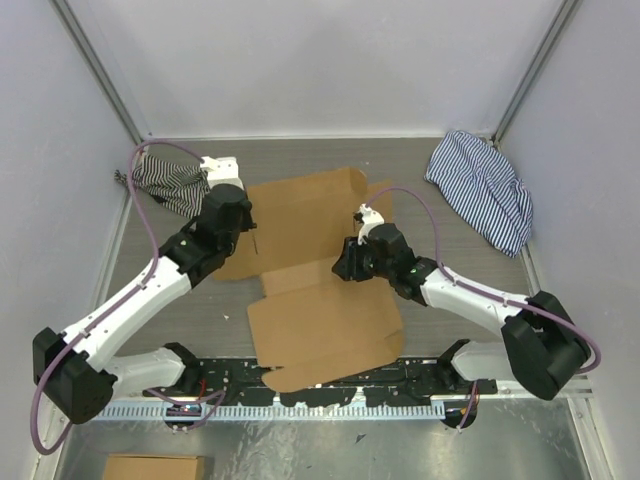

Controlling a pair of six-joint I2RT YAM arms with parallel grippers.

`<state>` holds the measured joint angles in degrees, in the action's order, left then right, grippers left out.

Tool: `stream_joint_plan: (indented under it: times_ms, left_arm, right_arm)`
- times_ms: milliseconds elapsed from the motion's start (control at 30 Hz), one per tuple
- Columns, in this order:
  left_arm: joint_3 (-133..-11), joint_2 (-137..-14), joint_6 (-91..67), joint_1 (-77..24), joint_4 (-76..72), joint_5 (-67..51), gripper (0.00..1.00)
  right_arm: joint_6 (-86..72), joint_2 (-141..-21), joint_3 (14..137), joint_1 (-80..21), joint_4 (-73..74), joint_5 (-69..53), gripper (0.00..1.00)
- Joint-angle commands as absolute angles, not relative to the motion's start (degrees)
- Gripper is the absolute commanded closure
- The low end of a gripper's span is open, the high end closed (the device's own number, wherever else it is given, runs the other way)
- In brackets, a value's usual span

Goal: Fold the paper box

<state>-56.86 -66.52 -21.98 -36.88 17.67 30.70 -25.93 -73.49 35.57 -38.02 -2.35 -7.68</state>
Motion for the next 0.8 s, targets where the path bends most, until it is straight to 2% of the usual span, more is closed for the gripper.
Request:
stream_joint_plan:
  times_ms: [0, 100, 267, 500, 633, 767]
  left_arm:
    - [-55.55, -64.37, -17.51, -37.07, 9.65, 37.53, 1.0]
    - [-52.9, -63.53, -16.3, -37.26, 5.99, 37.92, 1.0]
    - [-42.69, -59.91, -14.55, -38.07, -9.19, 38.37, 1.0]
    - [-34.76, -56.47, -11.74, -39.48, -17.87, 37.42, 1.0]
    - [-32.72, -54.48, -8.41, -40.81, -21.6, 37.36, 1.0]
    - [-31.36, -53.64, -3.47, -43.61, -25.66, 37.98, 1.0]
  right_arm:
    - [-25.43, -71.52, 37.3, -38.82, -5.1, -13.86, 0.61]
    - [-24.18, -73.45, 38.59, -40.01, -1.05, -17.81, 0.64]
    - [-24.42, -74.26, 37.21, -41.93, 1.69, -19.04, 0.66]
    - [-25.82, -65.53, 37.92, -42.27, 4.03, -14.44, 0.65]
    - [-27.08, -61.6, 43.19, -42.23, 7.79, -9.04, 0.57]
    - [-28.84, -61.07, 51.73, -42.27, 12.99, -2.39, 0.37]
